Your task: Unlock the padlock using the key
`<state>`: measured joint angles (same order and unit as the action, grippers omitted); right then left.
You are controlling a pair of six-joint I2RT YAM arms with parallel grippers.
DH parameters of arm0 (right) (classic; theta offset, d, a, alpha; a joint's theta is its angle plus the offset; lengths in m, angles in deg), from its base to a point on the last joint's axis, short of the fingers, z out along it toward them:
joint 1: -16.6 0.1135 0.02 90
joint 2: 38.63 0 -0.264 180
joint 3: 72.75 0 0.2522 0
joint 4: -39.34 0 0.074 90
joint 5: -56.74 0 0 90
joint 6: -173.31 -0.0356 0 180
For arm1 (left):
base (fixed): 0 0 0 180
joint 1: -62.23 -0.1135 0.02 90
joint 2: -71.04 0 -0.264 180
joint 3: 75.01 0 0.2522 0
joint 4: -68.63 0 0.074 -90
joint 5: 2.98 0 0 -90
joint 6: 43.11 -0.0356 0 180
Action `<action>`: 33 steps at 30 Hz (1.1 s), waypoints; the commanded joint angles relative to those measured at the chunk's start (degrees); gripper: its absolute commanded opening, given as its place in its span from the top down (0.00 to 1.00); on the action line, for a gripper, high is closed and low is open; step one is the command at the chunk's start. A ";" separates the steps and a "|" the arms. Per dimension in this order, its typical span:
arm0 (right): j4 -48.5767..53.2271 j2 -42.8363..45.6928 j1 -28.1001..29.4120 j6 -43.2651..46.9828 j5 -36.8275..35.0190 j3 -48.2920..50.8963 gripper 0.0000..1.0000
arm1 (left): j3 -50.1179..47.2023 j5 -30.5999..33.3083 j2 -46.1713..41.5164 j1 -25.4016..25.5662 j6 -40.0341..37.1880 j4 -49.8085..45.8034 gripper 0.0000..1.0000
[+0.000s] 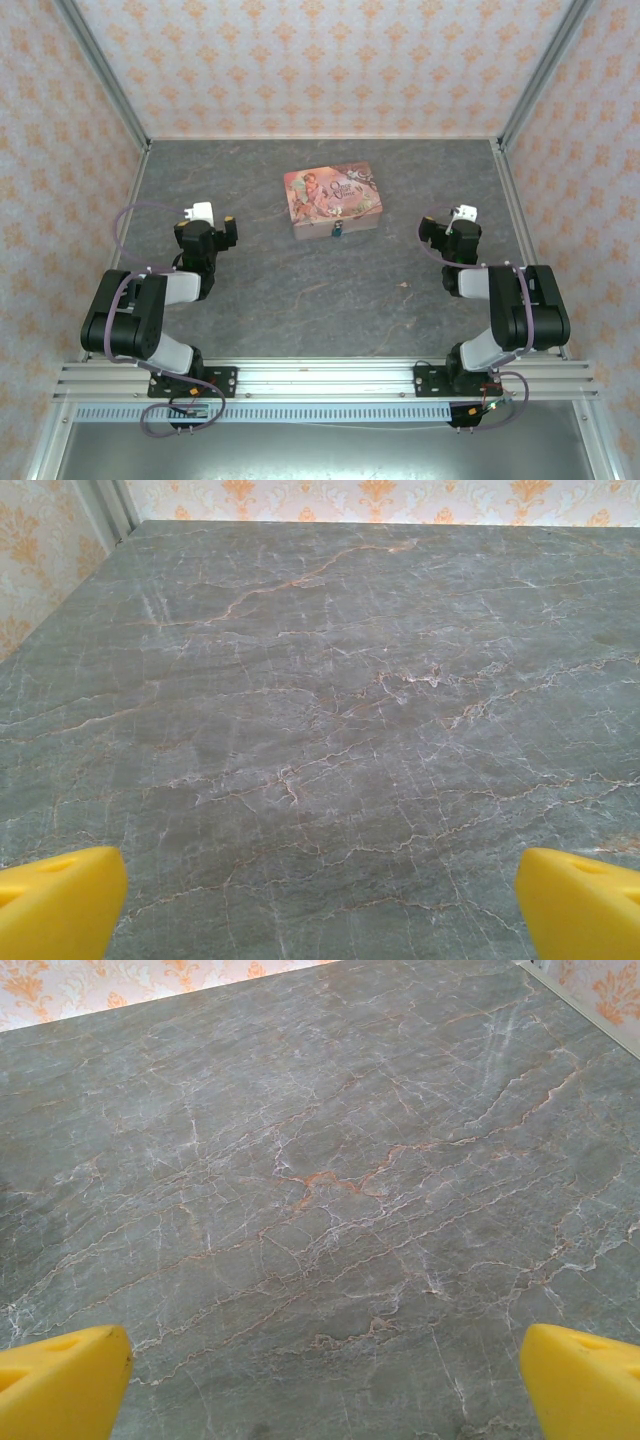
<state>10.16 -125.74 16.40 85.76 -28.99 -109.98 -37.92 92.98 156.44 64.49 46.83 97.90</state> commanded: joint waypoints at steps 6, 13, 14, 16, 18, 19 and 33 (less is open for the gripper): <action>-1.23 -0.13 -0.26 -0.04 -0.82 -0.71 0.01 | 1.15 -0.66 0.33 0.44 -0.56 -0.57 0.00; 6.89 4.92 -0.32 1.37 3.18 -3.17 0.01 | 5.10 -0.15 -6.92 0.64 -0.69 -12.68 0.00; 11.82 6.36 -0.32 1.05 3.24 -5.35 0.01 | 6.46 -0.16 -9.24 0.72 -0.74 -16.16 0.00; 21.31 8.52 -0.32 -0.46 2.48 -9.65 0.01 | 7.80 -0.87 -13.42 0.80 1.60 -19.75 0.00; 28.98 9.70 -0.32 -3.27 2.50 -13.48 0.04 | 9.17 -2.19 -16.75 0.74 5.80 -22.61 0.00; 33.02 10.15 -0.28 -5.19 3.09 -15.36 0.05 | 10.35 -3.11 -18.12 0.88 8.61 -24.74 0.00; 78.37 16.56 6.71 -13.61 18.67 -23.24 0.23 | 14.01 -10.86 -17.84 15.43 27.28 -26.91 0.00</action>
<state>74.90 -109.77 21.84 74.05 -14.67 -133.01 -25.29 84.30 136.99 78.09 68.43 70.71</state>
